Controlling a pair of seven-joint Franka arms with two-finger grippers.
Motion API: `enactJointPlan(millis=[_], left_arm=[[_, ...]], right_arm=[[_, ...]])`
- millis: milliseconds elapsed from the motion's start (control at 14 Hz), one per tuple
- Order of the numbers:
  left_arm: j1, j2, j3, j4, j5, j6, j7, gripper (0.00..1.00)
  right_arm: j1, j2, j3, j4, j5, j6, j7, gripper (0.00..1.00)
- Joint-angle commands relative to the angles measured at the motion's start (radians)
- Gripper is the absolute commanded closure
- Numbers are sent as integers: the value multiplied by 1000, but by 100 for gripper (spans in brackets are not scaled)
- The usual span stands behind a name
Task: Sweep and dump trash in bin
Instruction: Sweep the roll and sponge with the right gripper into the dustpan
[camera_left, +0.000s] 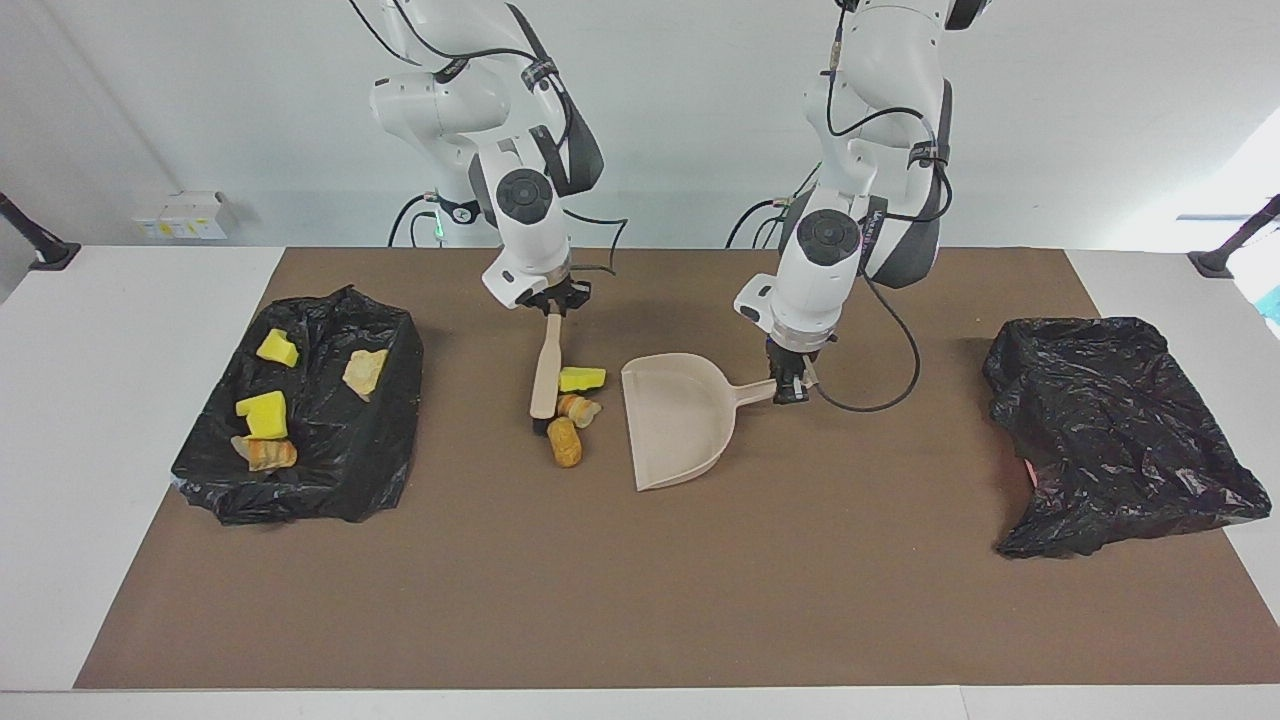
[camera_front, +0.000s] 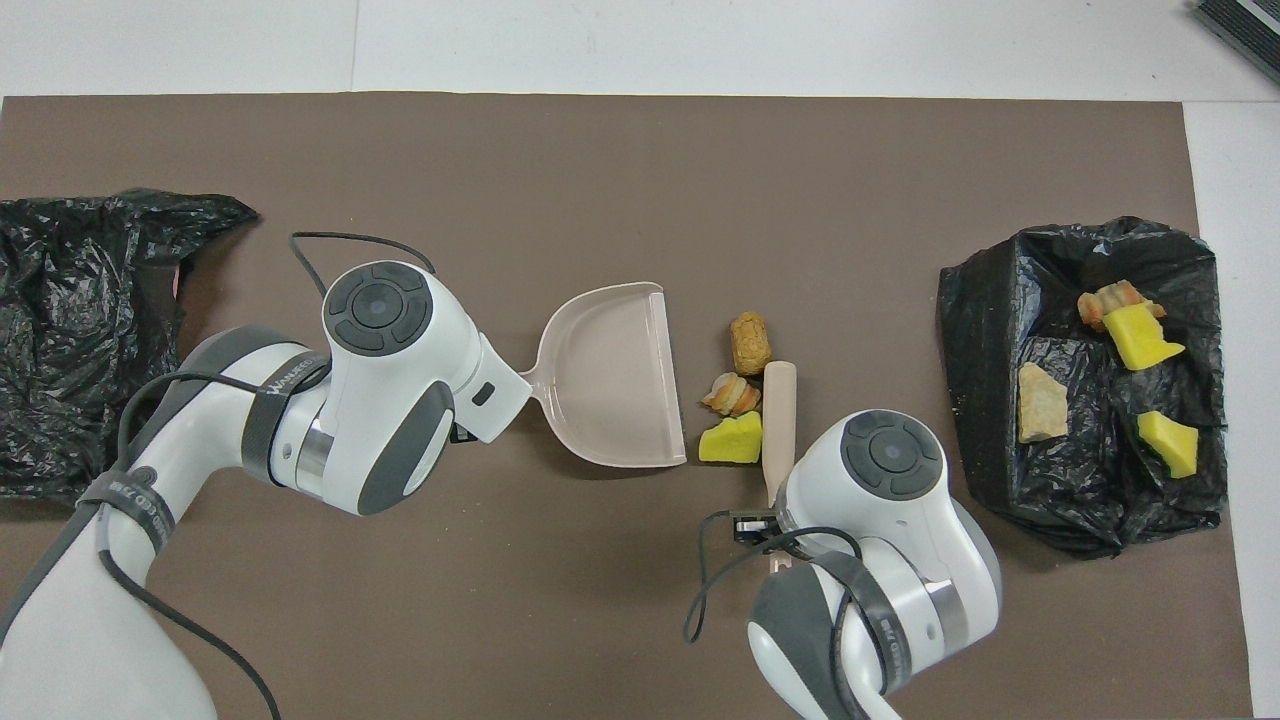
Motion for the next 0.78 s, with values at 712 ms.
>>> enactJointPlan(millis=[712], left_arm=[[-37,-31,10,-46,20,42,-55,100]], right_arm=[[52,3,-13,224,-9,-191,-6,100]])
